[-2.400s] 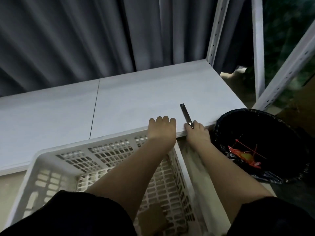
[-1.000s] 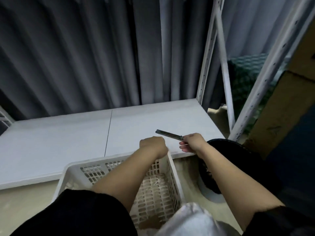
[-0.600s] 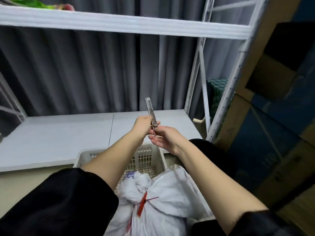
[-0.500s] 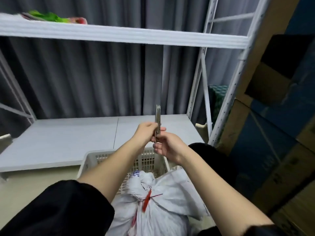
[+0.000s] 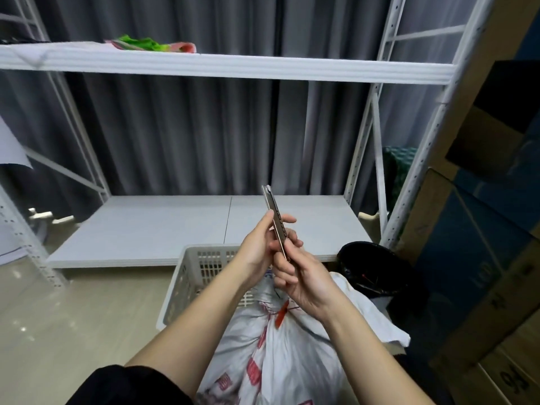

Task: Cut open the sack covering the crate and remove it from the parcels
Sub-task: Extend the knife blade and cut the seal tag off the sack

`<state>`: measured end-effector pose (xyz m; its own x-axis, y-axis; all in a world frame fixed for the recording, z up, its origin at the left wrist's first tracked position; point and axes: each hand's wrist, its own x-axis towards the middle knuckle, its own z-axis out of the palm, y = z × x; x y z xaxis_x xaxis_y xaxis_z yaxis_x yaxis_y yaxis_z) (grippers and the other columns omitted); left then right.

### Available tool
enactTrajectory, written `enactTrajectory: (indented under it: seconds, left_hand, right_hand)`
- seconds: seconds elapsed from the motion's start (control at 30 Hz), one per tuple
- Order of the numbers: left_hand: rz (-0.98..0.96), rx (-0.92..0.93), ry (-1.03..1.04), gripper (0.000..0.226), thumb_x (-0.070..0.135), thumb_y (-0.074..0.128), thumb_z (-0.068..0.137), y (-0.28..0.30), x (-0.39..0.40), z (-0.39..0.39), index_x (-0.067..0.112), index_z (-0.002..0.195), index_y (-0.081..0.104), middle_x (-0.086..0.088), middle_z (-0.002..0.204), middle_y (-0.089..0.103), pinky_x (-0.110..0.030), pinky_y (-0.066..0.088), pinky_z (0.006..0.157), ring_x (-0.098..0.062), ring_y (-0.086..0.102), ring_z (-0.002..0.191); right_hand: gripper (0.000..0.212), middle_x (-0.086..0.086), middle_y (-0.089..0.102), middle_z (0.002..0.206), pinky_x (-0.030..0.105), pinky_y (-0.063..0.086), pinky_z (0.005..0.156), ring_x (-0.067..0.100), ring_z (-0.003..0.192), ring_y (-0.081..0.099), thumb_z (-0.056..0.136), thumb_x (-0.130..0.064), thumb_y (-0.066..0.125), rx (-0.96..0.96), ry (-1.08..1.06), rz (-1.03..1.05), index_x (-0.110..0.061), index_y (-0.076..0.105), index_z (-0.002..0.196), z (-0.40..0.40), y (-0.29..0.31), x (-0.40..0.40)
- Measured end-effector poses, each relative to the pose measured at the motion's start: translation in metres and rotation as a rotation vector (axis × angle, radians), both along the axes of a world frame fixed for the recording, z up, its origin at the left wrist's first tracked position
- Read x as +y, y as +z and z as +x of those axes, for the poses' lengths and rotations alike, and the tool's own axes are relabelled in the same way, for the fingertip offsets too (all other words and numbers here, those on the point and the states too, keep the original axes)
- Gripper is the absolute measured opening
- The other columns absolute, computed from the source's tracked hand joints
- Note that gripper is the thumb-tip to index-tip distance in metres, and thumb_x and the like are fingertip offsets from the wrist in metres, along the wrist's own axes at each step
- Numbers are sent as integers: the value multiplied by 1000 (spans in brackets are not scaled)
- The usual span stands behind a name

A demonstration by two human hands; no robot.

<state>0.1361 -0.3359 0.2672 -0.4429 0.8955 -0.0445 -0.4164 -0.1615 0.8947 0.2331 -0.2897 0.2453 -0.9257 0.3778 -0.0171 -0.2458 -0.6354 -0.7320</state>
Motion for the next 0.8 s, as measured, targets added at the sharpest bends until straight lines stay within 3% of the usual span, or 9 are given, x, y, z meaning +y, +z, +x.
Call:
enactTrajectory:
  seconds: [0.07, 0.17, 0.23, 0.47, 0.63, 0.8]
  left_hand:
    - [39, -36, 29, 46, 40, 22, 102, -1, -1, 3, 11, 78, 49, -6, 58, 58, -30, 48, 70, -20, 65, 58]
    - [64, 7, 90, 50, 43, 20, 102, -7, -4, 5, 13, 69, 43, -5, 62, 58, -30, 44, 74, -19, 67, 60]
    - [64, 44, 112, 50, 44, 22, 101, -14, -7, 6, 14, 69, 45, -5, 68, 58, -32, 41, 76, -19, 69, 65]
    - [15, 115, 97, 49, 44, 23, 101, -19, -18, 8, 14, 72, 48, -4, 69, 55, -28, 31, 60, -20, 66, 73]
    - [104, -35, 204, 48, 43, 22, 101, -7, -10, 16, 12, 69, 40, -3, 57, 48, -21, 47, 54, -16, 56, 51]
    - [63, 62, 259, 48, 43, 25, 101, -15, -6, 21, 13, 66, 39, -1, 62, 44, -21, 41, 53, -13, 52, 49]
  right_hand:
    - [25, -4, 32, 45, 17, 33, 41, 4, 34, 26, 89, -29, 45, -5, -29, 50, -7, 56, 89, 3, -3, -12]
    - [25, -6, 29, 41, 17, 28, 40, 4, 32, 23, 88, -32, 45, -22, -62, 105, -8, 50, 83, 5, -3, -26]
    - [27, -6, 28, 40, 17, 30, 39, 4, 31, 23, 89, -33, 44, -32, -70, 120, -8, 50, 80, 6, -4, -31]
    - [32, -6, 28, 38, 20, 34, 42, 5, 31, 24, 90, -37, 45, -52, -41, 118, -8, 51, 79, 13, -10, -32]
    - [33, -6, 28, 39, 19, 36, 42, 5, 33, 23, 87, -40, 46, -71, -28, 187, -10, 50, 77, 12, -12, -34]
    - [39, -2, 30, 36, 21, 38, 44, 9, 33, 27, 84, -47, 49, -126, -104, 206, -12, 51, 65, 11, -15, -35]
